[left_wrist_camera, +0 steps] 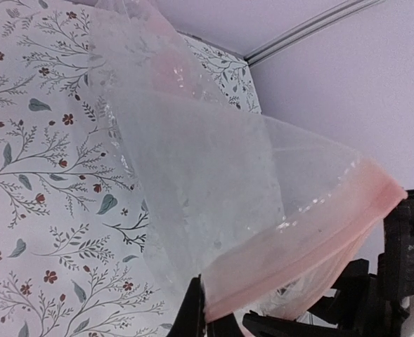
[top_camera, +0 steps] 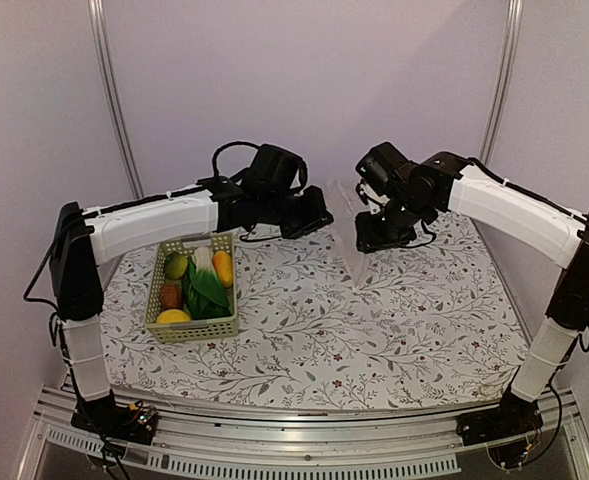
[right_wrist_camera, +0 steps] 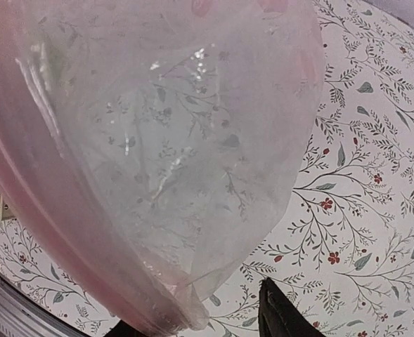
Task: Place the food in the zip-top bag and seal the zipper
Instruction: Pass from the right arm to the left, then pass from the left arm to the right
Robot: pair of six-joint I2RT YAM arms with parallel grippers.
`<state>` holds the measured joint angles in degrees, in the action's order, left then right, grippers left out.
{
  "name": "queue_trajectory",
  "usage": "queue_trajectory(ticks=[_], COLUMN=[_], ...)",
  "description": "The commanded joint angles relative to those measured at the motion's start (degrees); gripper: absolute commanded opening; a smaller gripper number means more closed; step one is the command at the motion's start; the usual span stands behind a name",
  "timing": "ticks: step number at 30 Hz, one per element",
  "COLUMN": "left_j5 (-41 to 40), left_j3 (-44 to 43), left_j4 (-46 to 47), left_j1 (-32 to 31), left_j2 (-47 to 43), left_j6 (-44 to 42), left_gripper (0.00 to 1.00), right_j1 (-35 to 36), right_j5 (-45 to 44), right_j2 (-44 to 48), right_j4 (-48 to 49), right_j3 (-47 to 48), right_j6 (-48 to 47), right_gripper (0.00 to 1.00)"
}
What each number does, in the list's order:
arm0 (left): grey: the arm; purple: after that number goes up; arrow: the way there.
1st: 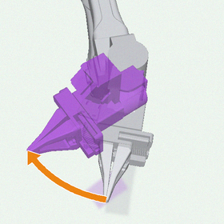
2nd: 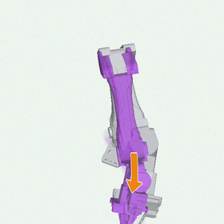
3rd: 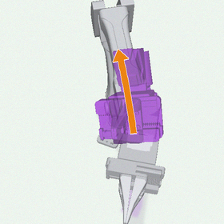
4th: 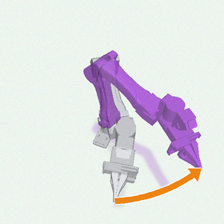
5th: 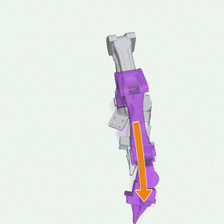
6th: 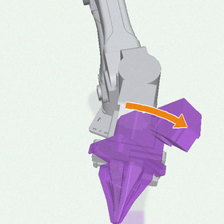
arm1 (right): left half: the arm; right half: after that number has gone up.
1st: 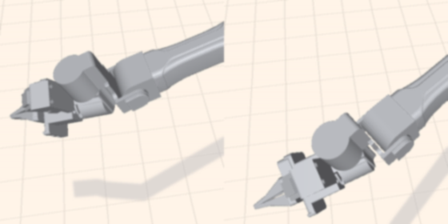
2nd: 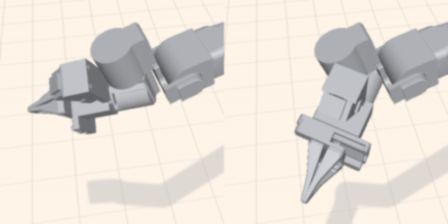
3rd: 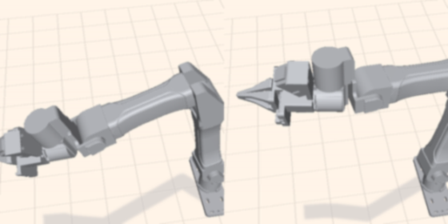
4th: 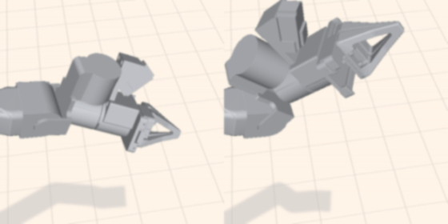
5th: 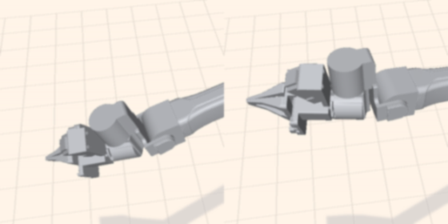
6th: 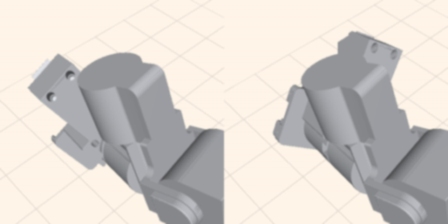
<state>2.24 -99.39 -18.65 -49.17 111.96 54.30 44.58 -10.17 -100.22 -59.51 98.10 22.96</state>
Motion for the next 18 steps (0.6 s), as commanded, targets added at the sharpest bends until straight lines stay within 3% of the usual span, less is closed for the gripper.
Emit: queue_trajectory(ticks=[1,7,18], left_j5=[2.51,2.84,6.18], left_j3=[-1.1,-0.67,0.92], left_j4=[1.3,2.01,5.16], left_j1=[0.77,1.86,2.83], left_j2=[-2.77,-3.41,-4.71], left_j6=[4.83,8.35,11.89], left_gripper=[0.0,0.0,0.0], right_j1=[1.84,3.0,5.43], right_j5=[-3.61,-6.93,-15.71], right_j2=[3.5,4.75,6.02], right_j4=[4.22,3.17,5.78], right_j3=[-0.73,1.34,-4.87], right_j6=[3.64,4.39,0.27], right_gripper=[0.48,0.52,0.51])
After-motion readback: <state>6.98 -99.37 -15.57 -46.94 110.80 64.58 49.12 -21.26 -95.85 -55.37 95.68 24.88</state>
